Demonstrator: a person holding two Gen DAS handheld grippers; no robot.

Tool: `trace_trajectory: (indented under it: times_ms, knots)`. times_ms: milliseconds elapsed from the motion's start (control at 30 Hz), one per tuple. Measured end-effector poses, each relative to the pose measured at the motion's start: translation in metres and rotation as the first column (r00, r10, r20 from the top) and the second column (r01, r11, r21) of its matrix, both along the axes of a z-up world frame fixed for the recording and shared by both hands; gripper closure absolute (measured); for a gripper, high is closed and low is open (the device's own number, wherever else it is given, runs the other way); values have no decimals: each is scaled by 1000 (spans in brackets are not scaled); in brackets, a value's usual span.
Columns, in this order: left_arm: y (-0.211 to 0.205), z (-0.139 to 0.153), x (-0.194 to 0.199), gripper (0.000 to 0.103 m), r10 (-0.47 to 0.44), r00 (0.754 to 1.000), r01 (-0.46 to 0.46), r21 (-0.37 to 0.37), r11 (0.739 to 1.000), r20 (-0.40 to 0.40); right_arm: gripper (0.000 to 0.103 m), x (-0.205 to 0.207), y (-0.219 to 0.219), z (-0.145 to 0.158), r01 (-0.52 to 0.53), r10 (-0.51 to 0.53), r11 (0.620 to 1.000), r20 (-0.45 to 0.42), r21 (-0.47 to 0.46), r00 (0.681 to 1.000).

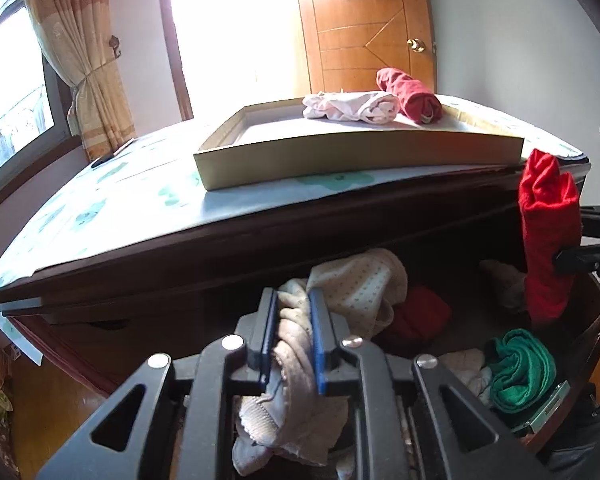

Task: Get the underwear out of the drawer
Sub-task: 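Lift both garments out of the drawer and carry them over the beige tray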

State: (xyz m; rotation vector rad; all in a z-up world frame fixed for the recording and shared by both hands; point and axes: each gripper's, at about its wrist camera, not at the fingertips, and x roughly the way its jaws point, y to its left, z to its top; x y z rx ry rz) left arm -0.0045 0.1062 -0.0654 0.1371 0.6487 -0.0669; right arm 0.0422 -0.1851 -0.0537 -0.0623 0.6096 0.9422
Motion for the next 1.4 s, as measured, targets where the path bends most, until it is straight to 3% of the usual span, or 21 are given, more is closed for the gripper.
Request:
trace_trajectory:
  times_ms: [300,433,533,600,667,733,800,867,967,1067,1200,1400]
  knots:
    - [-3,-5,10,91,-23,997,23,-9,1000,-68,53,0,1,1,3,-3,1000,5,2,1000]
    - [-11,-17,24,91,-69,979,72,10,997,-190,53,-2,-1,2,4,-4,1000,6,2,1000]
    - [-20,-31,37,90,-115,945,130,30,991,-306,53,-1,-1,2,4,-4,1000,6,3,1000]
    - [-28,-39,43,81,-122,925,158,70,985,-360,53,-1,-1,2,4,-4,1000,7,3,1000]
    - [-37,-44,46,78,-119,915,177,118,977,-385,53,-2,-1,1,4,-4,1000,6,3,1000]
    - [-44,-49,49,66,-119,903,197,152,968,-413,53,-2,-1,1,4,-4,1000,6,4,1000]
    - [-47,-51,52,47,-121,892,209,160,965,-435,53,-2,-1,1,4,-4,1000,8,4,1000]
    - [-47,-54,58,42,-136,873,224,138,965,-468,53,-2,-1,1,5,-5,1000,9,5,1000]
    - [-48,-60,68,45,-150,845,235,106,966,-513,53,-3,-2,1,5,-5,1000,12,6,1000]
    - [-49,-63,72,65,-146,840,236,110,965,-523,53,-3,-2,1,5,-5,1000,15,7,1000]
    - [-53,-59,66,80,-160,860,246,120,962,-484,53,-5,-2,2,7,-7,1000,21,8,1000]
    - [-51,-49,48,85,-150,911,212,124,969,-384,53,-6,-3,3,11,-12,1000,32,12,999]
